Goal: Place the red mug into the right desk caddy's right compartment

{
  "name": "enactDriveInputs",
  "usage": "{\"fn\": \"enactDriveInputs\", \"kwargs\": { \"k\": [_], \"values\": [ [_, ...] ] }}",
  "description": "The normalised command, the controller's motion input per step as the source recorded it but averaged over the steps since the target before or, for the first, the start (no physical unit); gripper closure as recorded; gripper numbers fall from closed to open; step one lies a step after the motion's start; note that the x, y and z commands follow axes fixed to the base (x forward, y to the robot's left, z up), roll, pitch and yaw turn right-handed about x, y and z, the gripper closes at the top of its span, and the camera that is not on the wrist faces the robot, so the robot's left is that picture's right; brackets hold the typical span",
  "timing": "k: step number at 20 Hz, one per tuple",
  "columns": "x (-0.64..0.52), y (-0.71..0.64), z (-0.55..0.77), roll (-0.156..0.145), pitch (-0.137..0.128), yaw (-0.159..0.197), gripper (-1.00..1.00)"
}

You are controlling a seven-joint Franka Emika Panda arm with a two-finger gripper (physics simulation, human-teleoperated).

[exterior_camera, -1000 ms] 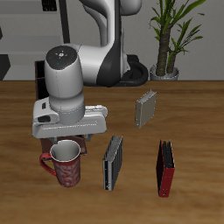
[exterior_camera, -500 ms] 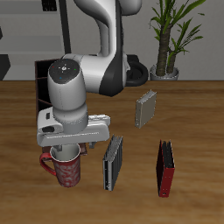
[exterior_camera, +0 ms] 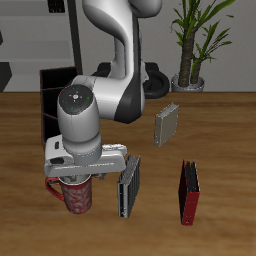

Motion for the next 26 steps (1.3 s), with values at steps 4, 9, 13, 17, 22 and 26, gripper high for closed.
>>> {"fn": "enactDriveInputs", "kwargs": {
  "k": [4,9,13,17,22,26],
  "values": [
    [0.01,-0.07,0.0,-0.005,0.003,-0.011,1.0],
    [0.01,-0.17,0.14,-0.029,-0.018,-0.02,1.0],
    [0.03,-0.13,0.19,-0.034,-0.021,-0.02,1.0],
    [-0.02,-0.01,0.25,-0.009,-0.037,0.009,1.0],
    [-0.11,-0.09,0.51,-0.026,-0.064,0.022,1.0],
    [-0.22,-0.1,0.72,-0.031,-0.096,0.011,1.0]
  ]
}}
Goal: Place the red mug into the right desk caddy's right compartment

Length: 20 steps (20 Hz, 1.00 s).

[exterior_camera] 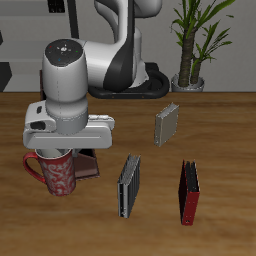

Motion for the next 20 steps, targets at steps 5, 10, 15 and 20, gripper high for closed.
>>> {"fn": "enactDriveInputs", "kwargs": {
  "k": [5,10,15,20],
  "values": [
    [-0.21,-0.1,0.58,-0.013,-0.07,-0.003,1.0],
    [-0.36,-0.14,0.64,-0.029,-0.076,-0.005,1.0],
    [-0.34,-0.22,0.46,-0.032,-0.058,-0.017,1.0],
    [-0.41,-0.15,0.36,-0.028,-0.049,-0.005,1.0]
  ]
}}
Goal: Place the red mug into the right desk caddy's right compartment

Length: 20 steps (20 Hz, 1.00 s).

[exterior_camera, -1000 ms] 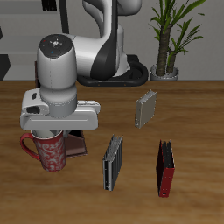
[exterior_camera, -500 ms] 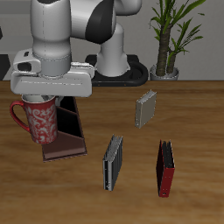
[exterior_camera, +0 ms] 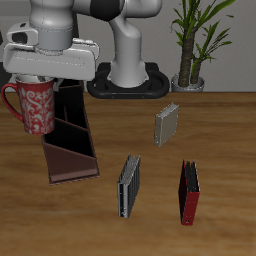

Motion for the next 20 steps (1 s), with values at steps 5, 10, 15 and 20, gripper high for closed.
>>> {"fn": "enactDriveInputs", "kwargs": {
  "k": [5,10,15,20],
  "values": [
    [-0.33,-0.1,0.3,-0.023,-0.044,-0.031,1.0],
    [-0.55,-0.01,0.32,0.005,-0.055,0.01,1.0],
    [-0.67,0.06,0.13,0.025,-0.04,0.034,1.0],
    [-0.43,-0.03,-0.05,-0.016,-0.01,0.013,1.0]
  ]
}}
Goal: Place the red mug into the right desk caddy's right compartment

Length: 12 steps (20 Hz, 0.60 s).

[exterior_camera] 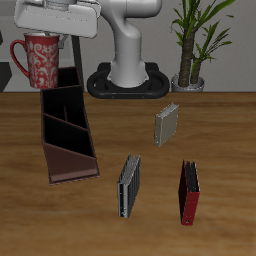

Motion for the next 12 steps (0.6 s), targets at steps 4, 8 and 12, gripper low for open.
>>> {"fn": "enactDriveInputs", "kwargs": {
  "k": [4,8,12],
  "values": [
    [-0.56,-0.1,-0.21,-0.029,0.011,0.021,1.0],
    [-0.5,-0.09,-0.2,-0.047,-0.012,0.026,1.0],
    [-0.49,-0.05,-0.17,-0.088,0.014,0.008,1.0]
  ]
}}
